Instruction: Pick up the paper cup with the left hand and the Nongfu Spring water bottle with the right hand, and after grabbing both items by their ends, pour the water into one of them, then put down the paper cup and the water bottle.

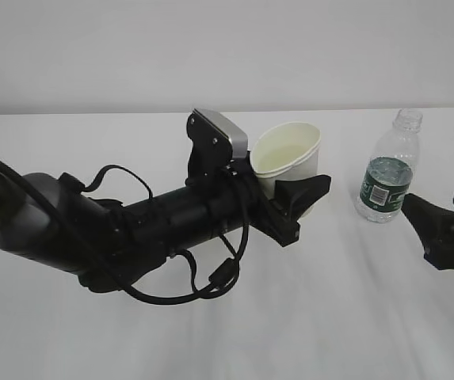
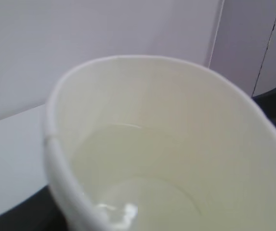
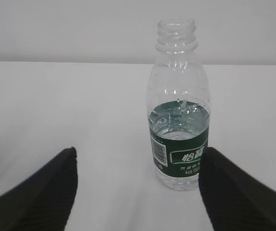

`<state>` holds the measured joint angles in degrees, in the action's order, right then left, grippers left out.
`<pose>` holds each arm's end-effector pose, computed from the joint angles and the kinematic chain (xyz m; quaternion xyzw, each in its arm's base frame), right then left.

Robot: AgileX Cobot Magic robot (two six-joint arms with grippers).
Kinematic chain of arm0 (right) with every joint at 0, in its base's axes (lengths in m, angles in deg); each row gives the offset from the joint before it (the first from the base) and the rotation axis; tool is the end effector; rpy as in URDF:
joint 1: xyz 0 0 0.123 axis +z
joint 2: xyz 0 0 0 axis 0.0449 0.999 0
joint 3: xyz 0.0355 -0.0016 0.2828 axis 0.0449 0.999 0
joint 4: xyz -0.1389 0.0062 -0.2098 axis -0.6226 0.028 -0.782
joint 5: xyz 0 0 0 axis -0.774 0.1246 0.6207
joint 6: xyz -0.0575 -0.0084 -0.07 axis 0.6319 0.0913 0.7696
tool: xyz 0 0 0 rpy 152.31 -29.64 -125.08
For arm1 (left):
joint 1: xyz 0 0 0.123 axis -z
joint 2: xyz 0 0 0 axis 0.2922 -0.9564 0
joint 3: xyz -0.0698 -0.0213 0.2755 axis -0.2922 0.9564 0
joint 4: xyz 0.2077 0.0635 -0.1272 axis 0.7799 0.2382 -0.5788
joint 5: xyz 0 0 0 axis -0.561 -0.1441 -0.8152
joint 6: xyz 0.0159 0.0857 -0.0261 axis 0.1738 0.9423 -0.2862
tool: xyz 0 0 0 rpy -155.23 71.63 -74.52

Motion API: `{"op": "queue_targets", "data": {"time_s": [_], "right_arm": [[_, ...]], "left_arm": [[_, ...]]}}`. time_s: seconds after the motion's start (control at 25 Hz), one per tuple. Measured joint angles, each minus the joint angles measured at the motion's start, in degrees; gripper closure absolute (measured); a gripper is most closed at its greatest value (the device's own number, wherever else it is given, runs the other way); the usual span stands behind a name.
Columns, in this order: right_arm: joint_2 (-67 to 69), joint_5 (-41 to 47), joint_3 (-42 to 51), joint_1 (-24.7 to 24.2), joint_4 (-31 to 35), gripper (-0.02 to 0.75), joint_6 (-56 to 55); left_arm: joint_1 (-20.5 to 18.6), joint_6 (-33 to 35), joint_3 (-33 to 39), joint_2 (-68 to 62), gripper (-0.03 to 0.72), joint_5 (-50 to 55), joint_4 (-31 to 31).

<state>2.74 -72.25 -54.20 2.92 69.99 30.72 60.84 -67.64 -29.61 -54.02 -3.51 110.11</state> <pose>0.2127 0.0224 0.1451 -0.0745 0.7743 0.0945 0.6212 0.2762 -0.3062 0.1386 0.3324 0.6225 -0.4032 0.5826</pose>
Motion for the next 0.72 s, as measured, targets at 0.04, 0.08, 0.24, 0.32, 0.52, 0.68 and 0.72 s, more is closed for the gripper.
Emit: {"op": "queue_targets", "data": {"time_s": [0.04, 0.08, 0.24, 0.32, 0.52, 0.68, 0.72], "right_arm": [[0.0, 0.0, 0.0, 0.0, 0.0, 0.142, 0.0], [0.0, 0.0, 0.0, 0.0, -0.1, 0.142, 0.0], [0.0, 0.0, 0.0, 0.0, -0.1, 0.143, 0.0], [0.0, 0.0, 0.0, 0.0, -0.1, 0.143, 0.0], [0.0, 0.0, 0.0, 0.0, -0.1, 0.143, 0.0], [0.0, 0.0, 0.0, 0.0, -0.1, 0.143, 0.0], [0.0, 0.0, 0.1, 0.0, -0.1, 0.143, 0.0]], "left_arm": [[0.0, 0.0, 0.1, 0.2, 0.253, 0.1, -0.1], [0.0, 0.0, 0.6, 0.4, 0.253, 0.1, -0.2], [-0.4, 0.0, 3.5, 0.5, 0.253, -0.4, -1.4], [-1.1, 0.7, 5.8, 0.5, 0.253, -1.7, -2.3], [-4.3, 3.2, 11.7, 0.6, 0.253, -2.2, -5.3], [-7.1, 3.8, 15.1, 1.5, 0.253, -2.2, -7.8], [-7.5, 4.3, 15.9, 1.9, 0.253, -2.2, -8.3]]}}
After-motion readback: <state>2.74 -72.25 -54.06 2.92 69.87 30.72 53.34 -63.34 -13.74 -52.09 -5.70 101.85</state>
